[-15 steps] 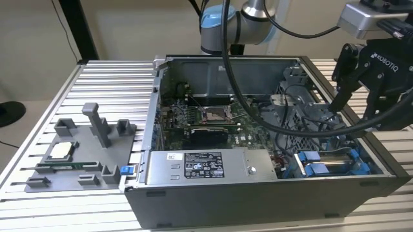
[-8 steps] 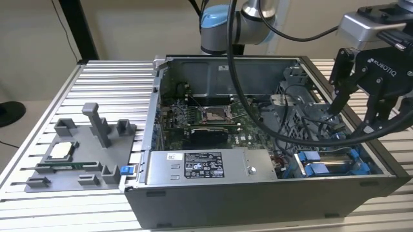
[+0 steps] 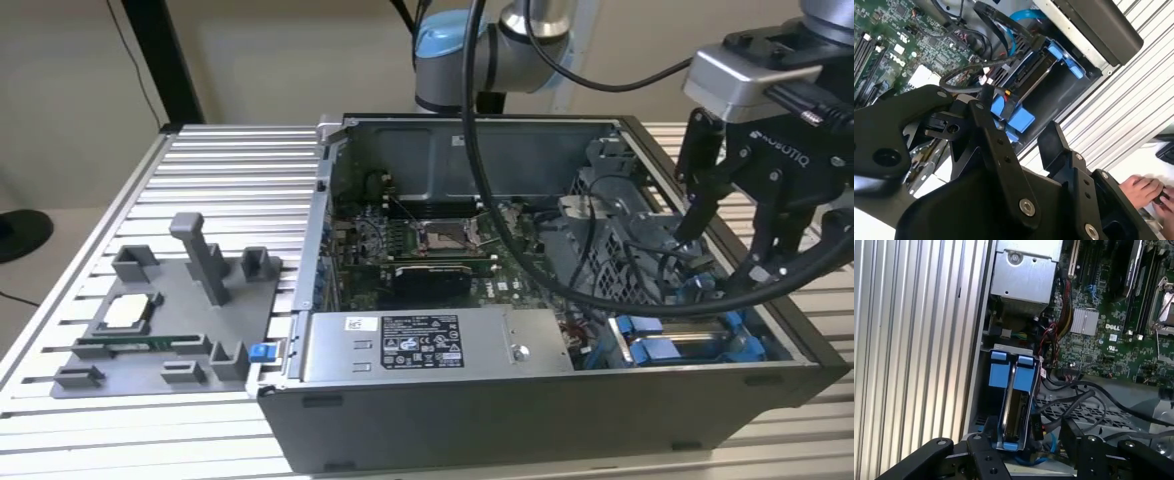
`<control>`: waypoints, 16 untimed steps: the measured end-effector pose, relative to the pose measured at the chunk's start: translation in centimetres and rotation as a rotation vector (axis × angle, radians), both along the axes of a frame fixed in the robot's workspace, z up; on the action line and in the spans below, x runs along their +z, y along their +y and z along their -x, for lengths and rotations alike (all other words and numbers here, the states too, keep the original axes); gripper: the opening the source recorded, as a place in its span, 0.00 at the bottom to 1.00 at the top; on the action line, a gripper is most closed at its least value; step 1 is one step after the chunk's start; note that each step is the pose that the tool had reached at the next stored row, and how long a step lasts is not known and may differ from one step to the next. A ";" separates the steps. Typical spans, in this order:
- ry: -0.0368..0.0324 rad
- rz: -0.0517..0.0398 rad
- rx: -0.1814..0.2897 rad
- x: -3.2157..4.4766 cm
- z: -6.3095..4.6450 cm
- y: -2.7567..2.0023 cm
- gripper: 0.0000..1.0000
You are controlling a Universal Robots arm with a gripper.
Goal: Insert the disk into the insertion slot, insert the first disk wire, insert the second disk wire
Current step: 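Insert the first disk wire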
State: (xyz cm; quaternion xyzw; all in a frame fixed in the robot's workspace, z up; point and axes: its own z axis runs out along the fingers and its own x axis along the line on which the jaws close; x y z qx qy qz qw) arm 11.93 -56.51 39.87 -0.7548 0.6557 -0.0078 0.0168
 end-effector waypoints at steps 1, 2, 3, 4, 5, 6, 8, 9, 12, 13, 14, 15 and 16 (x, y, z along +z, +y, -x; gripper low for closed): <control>-0.0010 -0.0002 0.003 -0.05 0.1 0.00 1.00; -0.0029 -0.0002 0.007 -0.12 0.1 0.01 1.00; -0.0052 0.0000 0.014 -0.17 0.1 0.05 1.00; -0.0080 0.0002 0.022 -0.22 0.1 0.09 1.00; -0.0101 0.0000 0.029 -0.27 0.1 0.12 1.00; -0.0104 0.0000 0.031 -0.28 0.1 0.12 1.00; -0.0105 0.0001 0.031 -0.28 0.2 0.12 1.00; -0.0105 0.0001 0.032 -0.28 0.2 0.12 1.00; -0.0106 0.0000 0.032 -0.31 0.2 0.13 1.00; -0.0106 -0.0003 0.033 -0.34 0.2 0.14 1.00; -0.0106 -0.0001 0.035 -0.33 0.2 0.18 1.00; -0.0106 0.0001 0.040 -0.33 0.2 0.23 1.00; -0.0106 0.0000 0.044 -0.34 0.2 0.27 1.00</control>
